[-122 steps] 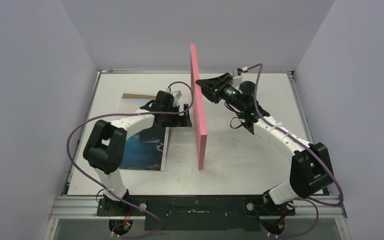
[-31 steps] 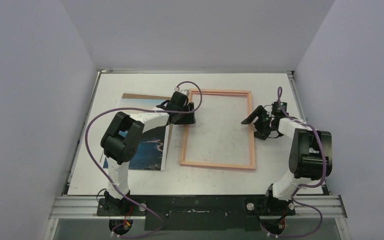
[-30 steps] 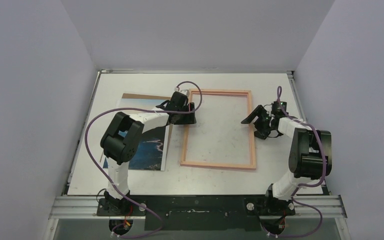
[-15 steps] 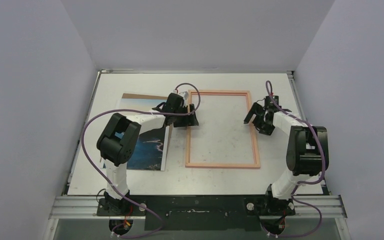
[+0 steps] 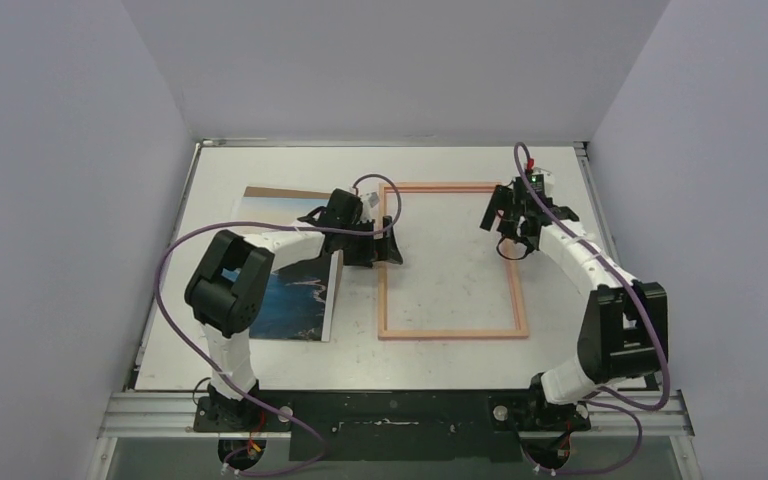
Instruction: Put the photo into the frame
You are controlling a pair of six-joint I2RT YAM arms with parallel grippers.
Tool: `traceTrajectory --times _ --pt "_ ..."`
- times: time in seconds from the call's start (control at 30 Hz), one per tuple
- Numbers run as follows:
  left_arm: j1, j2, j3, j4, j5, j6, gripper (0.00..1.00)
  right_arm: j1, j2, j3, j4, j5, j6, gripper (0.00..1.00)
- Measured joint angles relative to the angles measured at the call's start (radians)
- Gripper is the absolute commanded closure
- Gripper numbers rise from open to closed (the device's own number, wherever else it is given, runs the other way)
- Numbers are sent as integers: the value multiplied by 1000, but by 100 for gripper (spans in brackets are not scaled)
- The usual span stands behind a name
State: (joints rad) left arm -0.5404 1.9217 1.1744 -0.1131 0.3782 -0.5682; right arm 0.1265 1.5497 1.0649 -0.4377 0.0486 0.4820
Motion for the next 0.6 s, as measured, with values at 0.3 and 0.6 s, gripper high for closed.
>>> traceTrajectory --times 0.3,0.6 --pt "325 -124 100 -425 56 239 4 359 -129 58 10 139 81 10" --pt "886 -304 271 -730 7 660 4 813 289 404 60 198 180 10"
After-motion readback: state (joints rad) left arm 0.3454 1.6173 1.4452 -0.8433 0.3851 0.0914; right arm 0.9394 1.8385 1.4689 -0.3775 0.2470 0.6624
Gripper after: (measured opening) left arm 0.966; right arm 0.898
